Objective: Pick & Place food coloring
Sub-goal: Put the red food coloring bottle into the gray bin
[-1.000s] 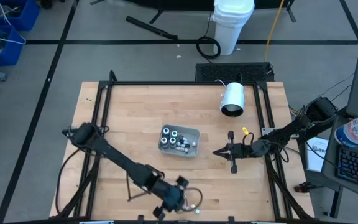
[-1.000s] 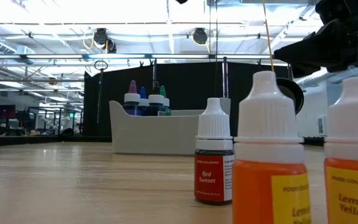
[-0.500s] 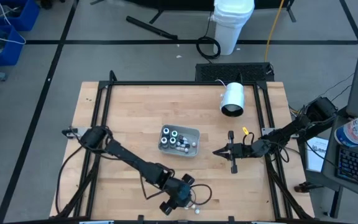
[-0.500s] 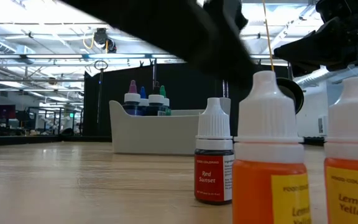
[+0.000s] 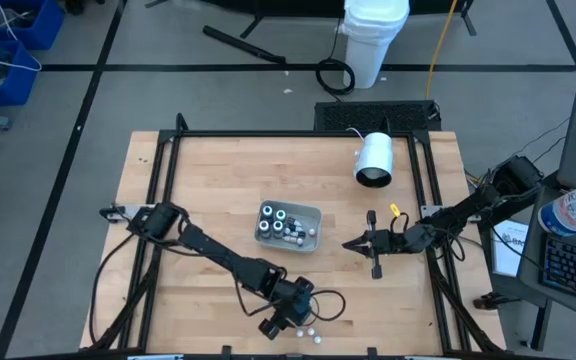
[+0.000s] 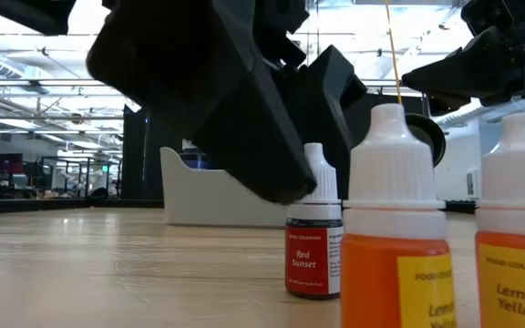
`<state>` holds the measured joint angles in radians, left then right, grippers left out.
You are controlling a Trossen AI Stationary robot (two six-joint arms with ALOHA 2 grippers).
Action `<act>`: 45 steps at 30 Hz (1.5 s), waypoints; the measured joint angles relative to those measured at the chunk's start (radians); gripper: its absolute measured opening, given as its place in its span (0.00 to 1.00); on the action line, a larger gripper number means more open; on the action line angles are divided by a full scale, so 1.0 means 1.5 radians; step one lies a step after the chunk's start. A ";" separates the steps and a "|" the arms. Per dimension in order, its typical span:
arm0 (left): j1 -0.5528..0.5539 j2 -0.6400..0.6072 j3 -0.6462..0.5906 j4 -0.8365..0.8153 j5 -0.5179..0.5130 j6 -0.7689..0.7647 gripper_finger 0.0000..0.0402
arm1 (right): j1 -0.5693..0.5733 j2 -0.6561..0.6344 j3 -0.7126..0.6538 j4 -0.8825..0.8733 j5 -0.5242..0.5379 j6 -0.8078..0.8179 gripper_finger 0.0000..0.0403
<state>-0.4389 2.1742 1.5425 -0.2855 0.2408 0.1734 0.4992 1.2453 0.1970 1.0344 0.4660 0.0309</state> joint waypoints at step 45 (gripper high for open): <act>0.038 -0.561 -0.364 0.001 -0.124 0.026 0.15 | 0.000 0.000 -0.001 -0.015 -0.002 0.022 0.00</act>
<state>-0.3824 1.3320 0.9969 -0.2843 0.0545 0.2122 0.4995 1.2453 0.1963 1.0115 0.4631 0.0645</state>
